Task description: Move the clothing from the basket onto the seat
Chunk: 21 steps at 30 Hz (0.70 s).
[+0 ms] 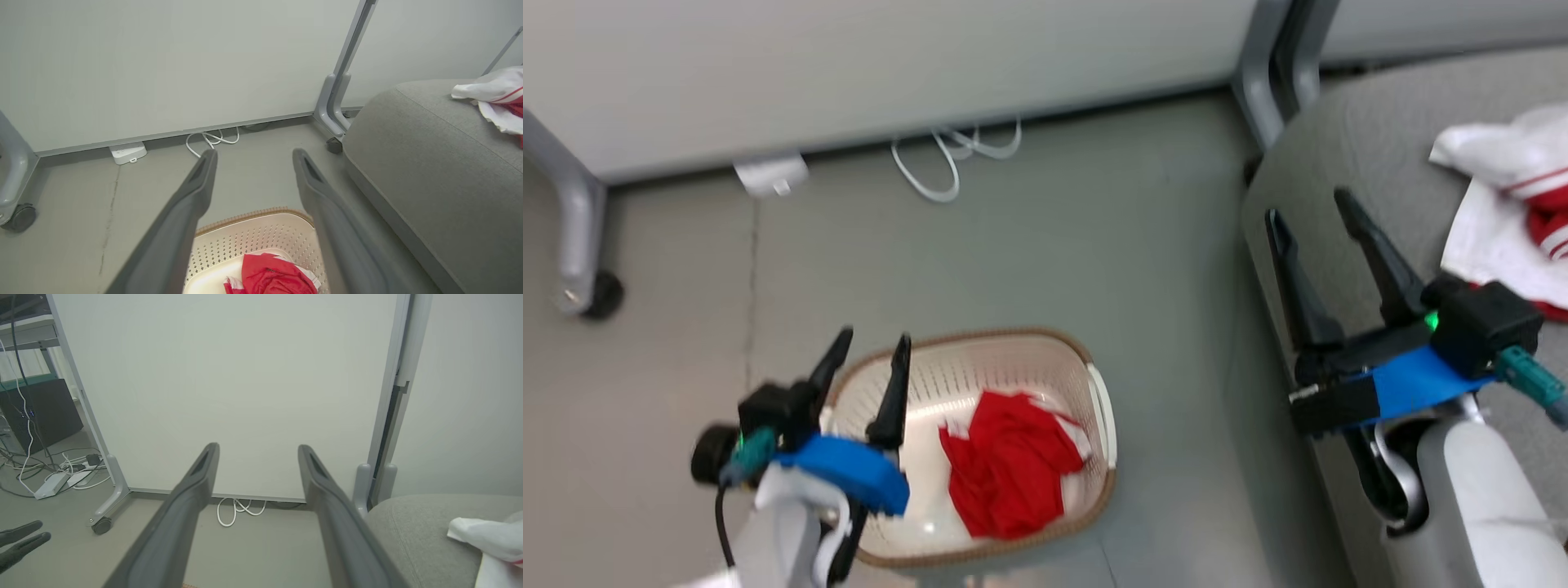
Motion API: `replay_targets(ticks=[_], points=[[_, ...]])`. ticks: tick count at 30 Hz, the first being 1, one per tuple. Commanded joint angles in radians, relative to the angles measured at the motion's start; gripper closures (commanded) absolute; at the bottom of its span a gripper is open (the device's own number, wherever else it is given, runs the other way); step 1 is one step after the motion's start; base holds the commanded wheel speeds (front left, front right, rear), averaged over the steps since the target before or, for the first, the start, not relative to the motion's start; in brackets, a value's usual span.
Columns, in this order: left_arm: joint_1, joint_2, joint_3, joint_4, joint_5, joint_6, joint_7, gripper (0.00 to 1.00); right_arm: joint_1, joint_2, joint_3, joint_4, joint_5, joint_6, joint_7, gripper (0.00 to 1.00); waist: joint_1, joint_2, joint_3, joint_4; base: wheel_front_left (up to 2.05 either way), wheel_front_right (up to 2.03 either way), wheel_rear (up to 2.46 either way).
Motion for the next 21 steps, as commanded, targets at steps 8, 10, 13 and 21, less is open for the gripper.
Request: replay_targets(ticks=[8, 10, 13, 21], points=[[-0.338, 0.074, -0.134, 0.182, -0.045, 0.000, 0.020, 0.00, -0.174, 0.012, 0.025, -0.047, 0.010, 0.000, -0.059, 0.00, -0.0003, 0.0000, 0.523, -0.137, 0.00, 0.00, 0.00], [-0.386, 0.085, -0.176, 0.228, -0.053, 0.000, 0.026, 0.00, -0.196, 0.019, 0.033, -0.051, 0.009, 0.000, -0.079, 0.00, -0.0003, 0.0000, 0.573, -0.154, 0.00, 0.00, 0.00], [-0.444, 0.104, -0.231, 0.295, -0.068, 0.000, 0.040, 0.00, -0.223, 0.028, 0.047, -0.058, 0.011, 0.000, -0.099, 0.00, -0.0003, 0.0000, 0.636, -0.178, 0.00, 0.00, 0.00], [-0.523, 0.146, -0.344, 0.422, -0.126, 0.000, 0.062, 0.00, -0.256, 0.046, 0.102, -0.058, 0.035, 0.000, -0.138, 0.00, -0.0003, 0.0000, 0.746, -0.230, 0.00, 0.00, 0.00]])
